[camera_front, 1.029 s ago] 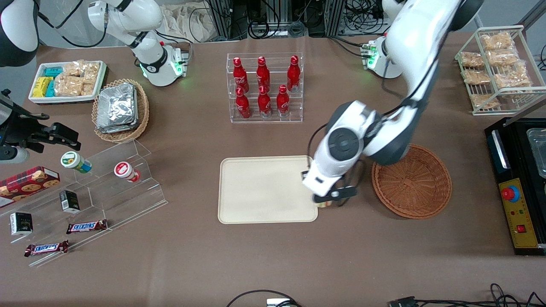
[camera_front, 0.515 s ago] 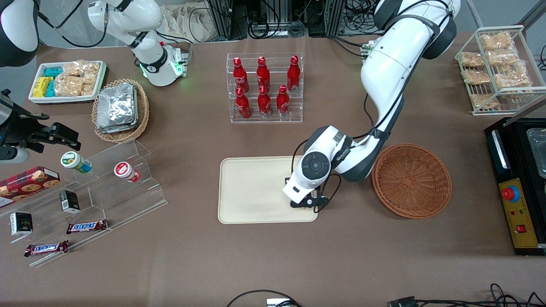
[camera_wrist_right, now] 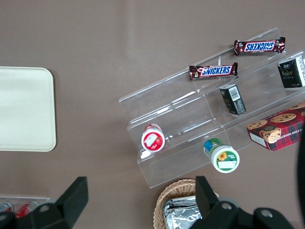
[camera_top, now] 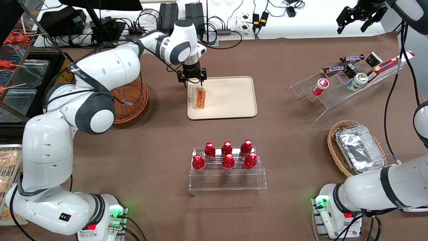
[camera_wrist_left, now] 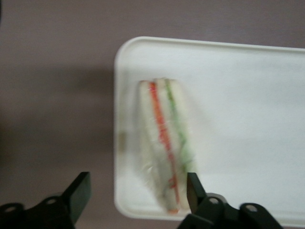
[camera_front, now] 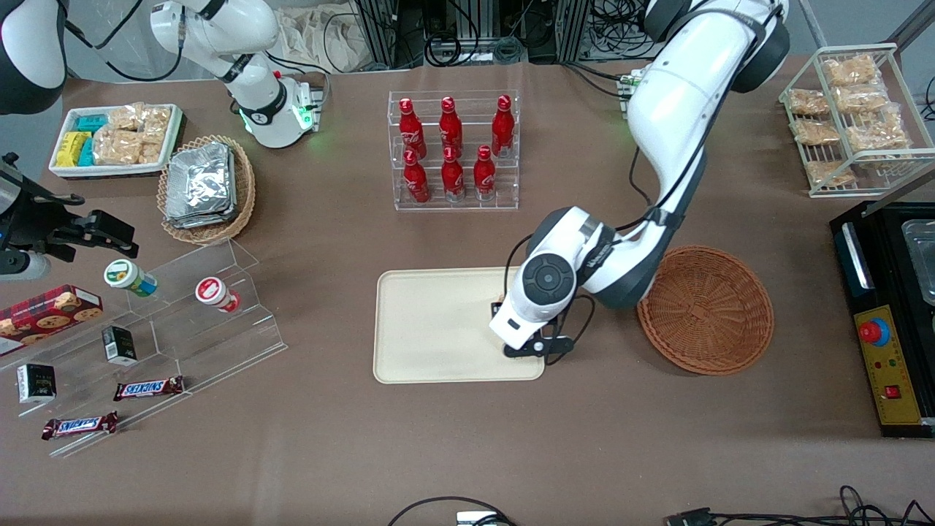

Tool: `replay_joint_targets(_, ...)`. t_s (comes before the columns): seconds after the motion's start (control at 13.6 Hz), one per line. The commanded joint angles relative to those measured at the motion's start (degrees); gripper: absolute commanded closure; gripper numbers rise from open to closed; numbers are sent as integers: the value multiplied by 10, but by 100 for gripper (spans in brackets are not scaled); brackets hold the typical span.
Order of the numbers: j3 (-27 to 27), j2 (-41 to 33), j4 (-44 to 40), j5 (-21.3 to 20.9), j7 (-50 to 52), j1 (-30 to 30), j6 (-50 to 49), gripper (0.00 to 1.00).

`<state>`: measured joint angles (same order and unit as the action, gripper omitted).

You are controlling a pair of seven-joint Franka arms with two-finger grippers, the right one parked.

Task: Place sandwich from basket to tray

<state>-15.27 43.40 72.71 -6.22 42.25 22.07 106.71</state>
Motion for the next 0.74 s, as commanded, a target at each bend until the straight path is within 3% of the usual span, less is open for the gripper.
replay_joint_targets(0.0,-1,-88,32,7,20,-44,-73,0)
replay_joint_targets(0.15,-3,-176,122,8,12,-81,-50,0)
replay_joint_targets(0.29,-3,-291,263,18,2,-109,9,0)
replay_joint_targets(0.44,-3,-382,368,25,-57,-140,37,0)
replay_joint_targets(0.66,0,-437,392,45,-165,-198,-2,0)
